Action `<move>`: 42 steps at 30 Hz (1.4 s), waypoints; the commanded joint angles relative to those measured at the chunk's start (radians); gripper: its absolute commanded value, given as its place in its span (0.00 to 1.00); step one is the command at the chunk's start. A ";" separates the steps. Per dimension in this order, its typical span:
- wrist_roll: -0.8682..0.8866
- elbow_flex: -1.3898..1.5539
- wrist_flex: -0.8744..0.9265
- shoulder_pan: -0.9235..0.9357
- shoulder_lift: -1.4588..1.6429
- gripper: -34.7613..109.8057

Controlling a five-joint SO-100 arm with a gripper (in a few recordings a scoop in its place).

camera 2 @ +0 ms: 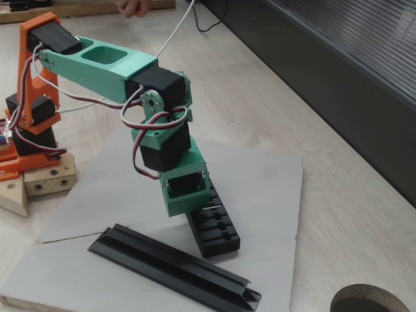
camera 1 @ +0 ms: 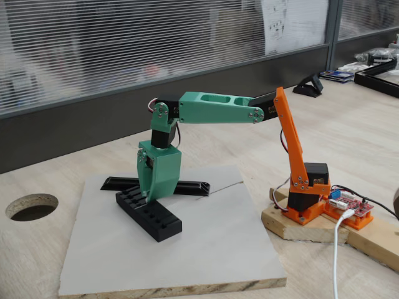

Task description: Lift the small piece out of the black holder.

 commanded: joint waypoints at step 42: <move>0.014 -0.014 0.015 -0.012 0.489 0.27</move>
